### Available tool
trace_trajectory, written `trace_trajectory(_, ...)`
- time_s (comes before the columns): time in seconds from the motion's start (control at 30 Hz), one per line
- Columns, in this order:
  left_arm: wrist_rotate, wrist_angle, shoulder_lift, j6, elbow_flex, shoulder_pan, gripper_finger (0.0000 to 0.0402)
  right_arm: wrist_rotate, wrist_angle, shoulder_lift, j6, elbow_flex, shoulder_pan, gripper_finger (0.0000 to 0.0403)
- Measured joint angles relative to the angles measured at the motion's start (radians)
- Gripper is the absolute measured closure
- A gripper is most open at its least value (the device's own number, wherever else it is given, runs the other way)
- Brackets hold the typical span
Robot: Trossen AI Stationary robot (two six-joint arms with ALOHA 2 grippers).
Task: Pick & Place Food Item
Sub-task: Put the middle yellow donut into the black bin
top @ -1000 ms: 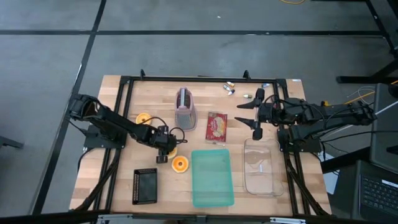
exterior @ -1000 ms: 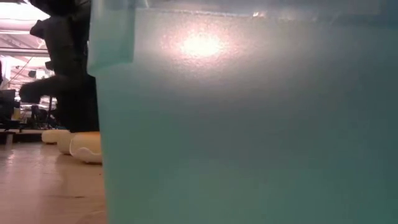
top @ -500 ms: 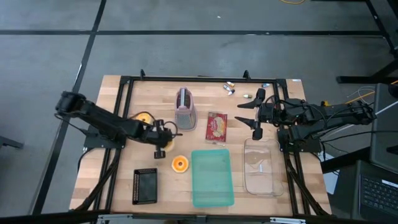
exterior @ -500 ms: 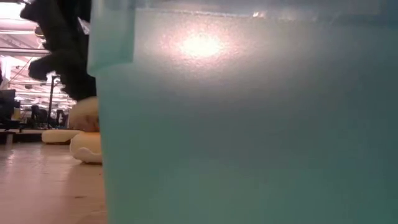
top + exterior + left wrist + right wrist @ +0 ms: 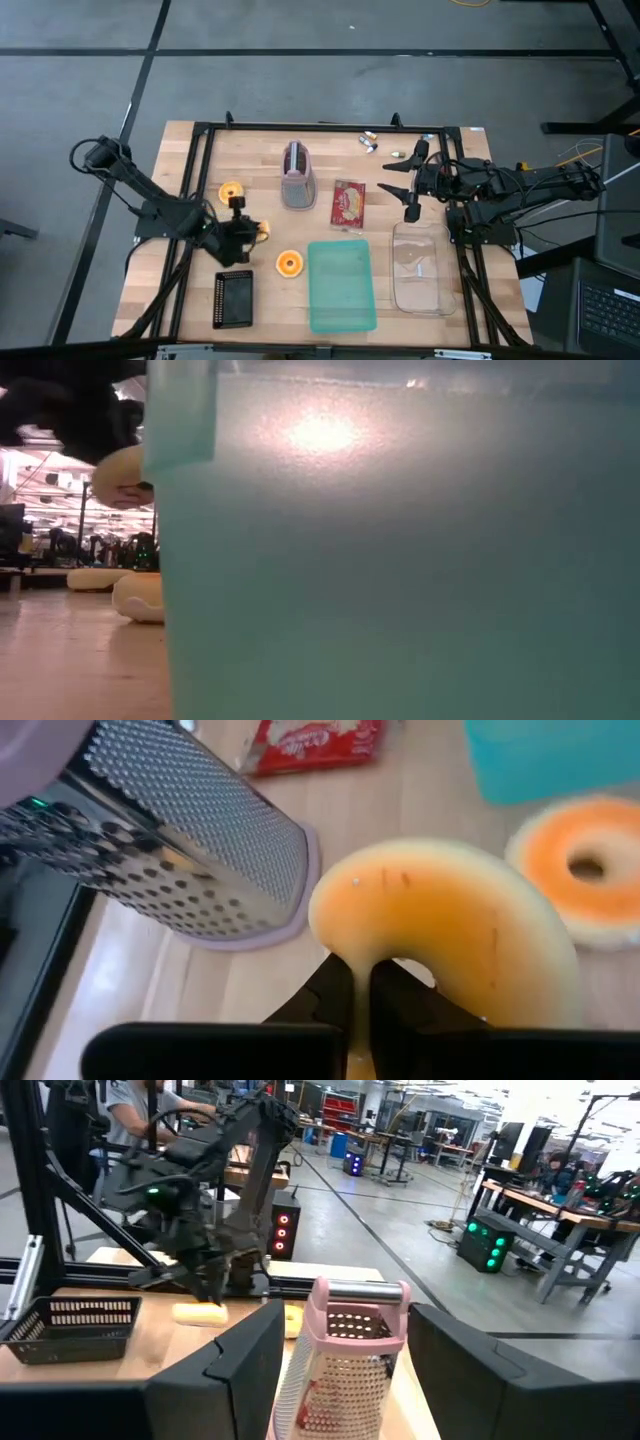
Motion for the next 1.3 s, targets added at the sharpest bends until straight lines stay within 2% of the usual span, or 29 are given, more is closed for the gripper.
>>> trace_trajectory(0.17, -0.055, -0.163, 0.049, -0.126, 0.064, -0.089, 0.0390, 0.027, 0.013, 0.000, -0.007, 0.000, 0.000, 0.0191)
trace_trajectory(0.27, -0.044, -0.225, 0.075, -0.167, 0.125, -0.126, 0.0390, 0.030, 0.023, 0.000, -0.007, 0.000, 0.000, 0.0191)
trace_trajectory(0.47, 0.113, -0.230, 0.086, -0.202, 0.223, -0.185, 0.0390, 0.050, 0.050, 0.000, -0.007, 0.000, 0.000, 0.0191)
trace_trajectory(0.63, 0.268, -0.229, 0.087, -0.381, 0.242, -0.281, 0.0390, 0.052, 0.071, 0.000, -0.010, 0.000, 0.000, 0.0191)
trace_trajectory(0.9, 0.381, -0.220, 0.168, -0.558, 0.242, -0.382, 0.0389, 0.046, 0.101, 0.000, -0.011, 0.000, 0.000, 0.0191)
trace_trajectory(1.3, 0.415, -0.196, 0.359, -0.548, 0.242, -0.386, 0.0389, 0.044, 0.135, 0.000, -0.006, 0.000, 0.000, 0.0191)
